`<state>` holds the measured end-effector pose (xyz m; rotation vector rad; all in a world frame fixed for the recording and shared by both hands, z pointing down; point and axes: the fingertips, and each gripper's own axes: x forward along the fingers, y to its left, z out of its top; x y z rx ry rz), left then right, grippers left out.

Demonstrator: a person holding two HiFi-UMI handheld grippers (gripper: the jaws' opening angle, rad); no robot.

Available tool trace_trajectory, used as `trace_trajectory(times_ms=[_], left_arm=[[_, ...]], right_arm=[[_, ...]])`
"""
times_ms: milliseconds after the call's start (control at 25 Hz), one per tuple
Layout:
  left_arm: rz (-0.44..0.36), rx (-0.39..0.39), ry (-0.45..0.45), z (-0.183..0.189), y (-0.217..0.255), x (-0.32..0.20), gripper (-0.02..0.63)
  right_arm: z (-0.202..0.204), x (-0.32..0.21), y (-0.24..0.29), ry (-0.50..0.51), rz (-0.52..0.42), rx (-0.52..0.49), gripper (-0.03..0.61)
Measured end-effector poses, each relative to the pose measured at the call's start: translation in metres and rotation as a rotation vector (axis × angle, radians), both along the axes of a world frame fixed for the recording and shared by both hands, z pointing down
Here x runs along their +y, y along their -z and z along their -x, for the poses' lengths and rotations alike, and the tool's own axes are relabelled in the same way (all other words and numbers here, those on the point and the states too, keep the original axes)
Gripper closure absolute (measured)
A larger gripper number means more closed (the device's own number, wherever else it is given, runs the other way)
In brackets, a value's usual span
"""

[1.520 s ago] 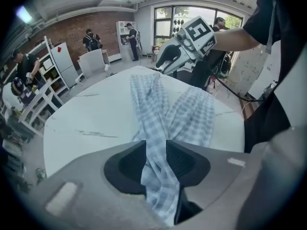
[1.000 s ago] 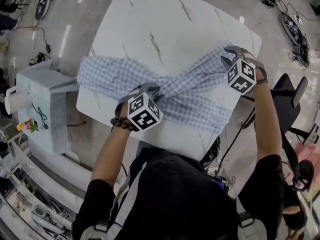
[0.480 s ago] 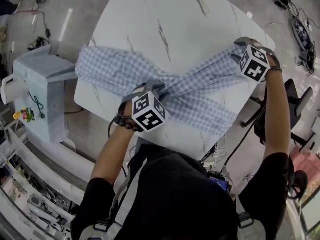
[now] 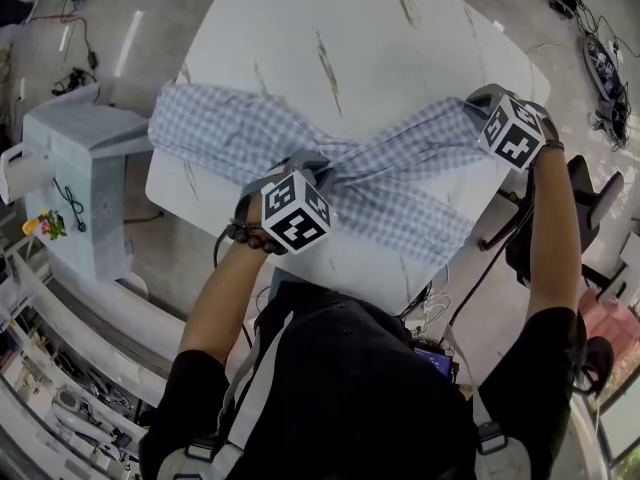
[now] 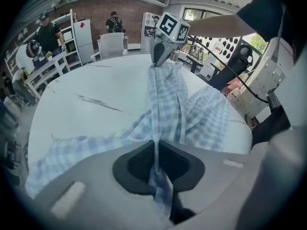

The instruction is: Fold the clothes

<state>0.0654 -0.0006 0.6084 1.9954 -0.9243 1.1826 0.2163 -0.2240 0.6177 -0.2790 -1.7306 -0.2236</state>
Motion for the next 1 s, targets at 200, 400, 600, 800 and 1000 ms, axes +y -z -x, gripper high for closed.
trace_trajectory(times_ms=[200,400,600,800,1000], left_arm=[[-0.031,-0.018,-0.025,-0.002,0.013,0.002,0.583],[-0.077,-0.051,-0.087,-0.001,0.025,-0.001,0.584],[-0.099,-0.132,-0.226,-0.008,0.033,-0.004,0.583],[-0.120,-0.184,-0.322,-0.017,0.045,0.004,0.583],[-0.142,-0.222,-0.430,-0.025,0.048,0.019,0.581]], right_arm=[[-0.022,0.010,0.020,-0.064,-0.073,-0.073,0.560],[-0.052,0.028,0.064,-0.164,-0.183,-0.182,0.560],[-0.097,0.065,0.085,-0.216,-0.261,-0.211,0.559],[-0.129,0.114,0.097,-0.290,-0.290,-0.245,0.559],[-0.156,0.166,0.102,-0.401,-0.323,-0.292,0.558]])
